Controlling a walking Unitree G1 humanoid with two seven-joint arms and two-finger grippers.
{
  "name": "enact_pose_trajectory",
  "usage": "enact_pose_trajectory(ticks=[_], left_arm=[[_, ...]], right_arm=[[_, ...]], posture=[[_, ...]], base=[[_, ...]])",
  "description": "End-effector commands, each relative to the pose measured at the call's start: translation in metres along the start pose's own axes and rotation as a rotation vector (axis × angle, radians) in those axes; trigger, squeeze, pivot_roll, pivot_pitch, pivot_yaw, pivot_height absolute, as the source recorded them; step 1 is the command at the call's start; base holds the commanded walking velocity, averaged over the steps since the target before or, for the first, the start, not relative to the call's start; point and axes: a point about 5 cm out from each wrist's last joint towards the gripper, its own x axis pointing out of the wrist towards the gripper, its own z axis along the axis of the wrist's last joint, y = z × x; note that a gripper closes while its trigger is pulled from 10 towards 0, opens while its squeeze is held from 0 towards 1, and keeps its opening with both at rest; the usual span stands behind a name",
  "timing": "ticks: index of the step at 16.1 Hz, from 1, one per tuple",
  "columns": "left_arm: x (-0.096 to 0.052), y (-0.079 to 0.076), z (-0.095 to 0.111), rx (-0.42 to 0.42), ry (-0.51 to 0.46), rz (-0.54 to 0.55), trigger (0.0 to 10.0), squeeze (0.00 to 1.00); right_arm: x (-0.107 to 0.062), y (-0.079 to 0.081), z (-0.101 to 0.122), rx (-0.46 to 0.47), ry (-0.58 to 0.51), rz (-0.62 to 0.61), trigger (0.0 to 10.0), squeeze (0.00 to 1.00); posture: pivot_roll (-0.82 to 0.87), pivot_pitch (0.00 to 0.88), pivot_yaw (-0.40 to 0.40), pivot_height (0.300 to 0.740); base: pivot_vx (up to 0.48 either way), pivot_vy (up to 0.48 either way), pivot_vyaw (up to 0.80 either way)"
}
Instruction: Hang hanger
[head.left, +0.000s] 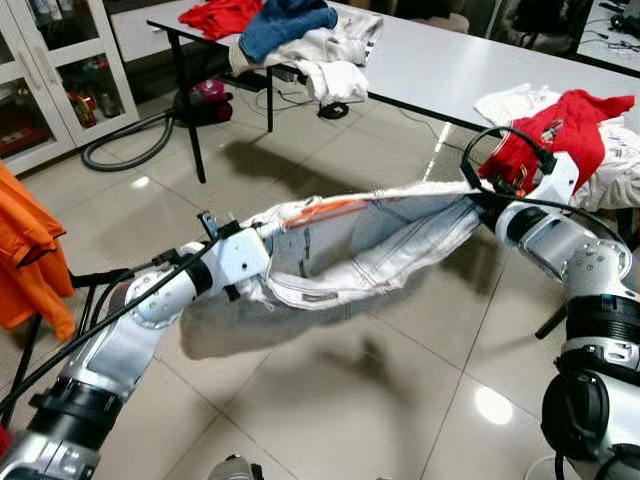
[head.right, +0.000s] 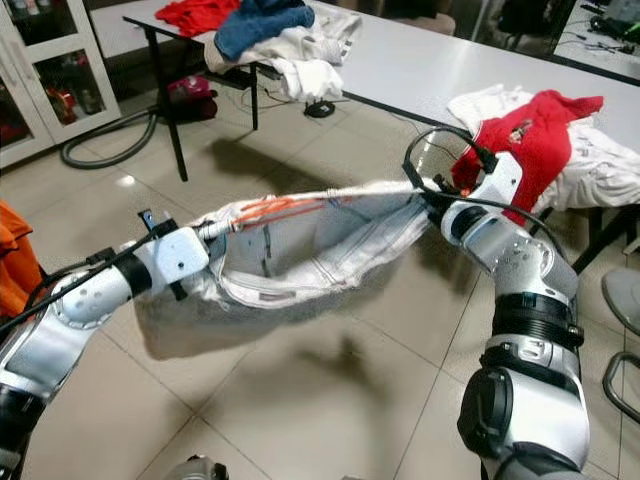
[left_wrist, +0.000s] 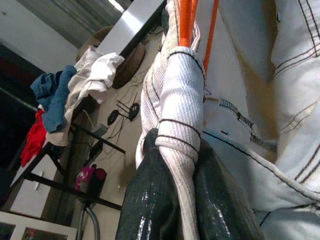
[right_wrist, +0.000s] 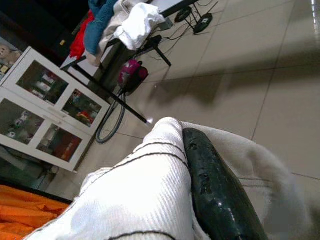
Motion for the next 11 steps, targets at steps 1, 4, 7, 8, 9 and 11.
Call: enact_pose_trajectory(ticks=[1,4,7,8,9,11], left_arm=[[-0.002,0.011,0.002,-0.007,-0.006,0.043,10.0,0.00],[0.010,-0.011,0.010,-0.003,-0.035,-0.052,10.0,0.00],[0.027,-0.027,0.010,0.011,0.001,-0.142,10.0,0.00],[0.032,-0.030,0.010,0.011,0.018,-0.171,10.0,0.00],[0.034,-0.029,0.005,0.015,0.055,-0.178,10.0,0.00],[0.033,-0.024,-0.008,0.046,0.144,-0.197,10.0,0.00]], right_arm=[[-0.006,0.005,0.022,-0.009,-0.098,0.019,0.0,0.00],[-0.001,0.031,0.025,0.006,-0.102,0.112,0.0,0.00],[0.000,0.056,0.024,0.041,-0.092,0.193,0.0,0.00],[-0.002,0.061,0.027,0.042,-0.101,0.208,0.0,0.00],[-0.004,0.065,0.030,0.054,-0.112,0.222,0.0,0.00],[-0.007,0.068,0.034,0.056,-0.126,0.227,0.0,0.00]], posture=[[-0.13,0.000,-0.079,0.740],[-0.13,0.000,-0.080,0.740],[-0.14,0.000,-0.073,0.740],[-0.14,0.000,-0.066,0.740],[-0.15,0.000,-0.064,0.740],[-0.15,0.000,-0.061,0.740]], base=[[0.000,0.000,0.00],[0.000,0.000,0.00],[0.000,0.000,0.00],[0.000,0.000,0.00],[0.000,0.000,0.00],[0.000,0.000,0.00]])
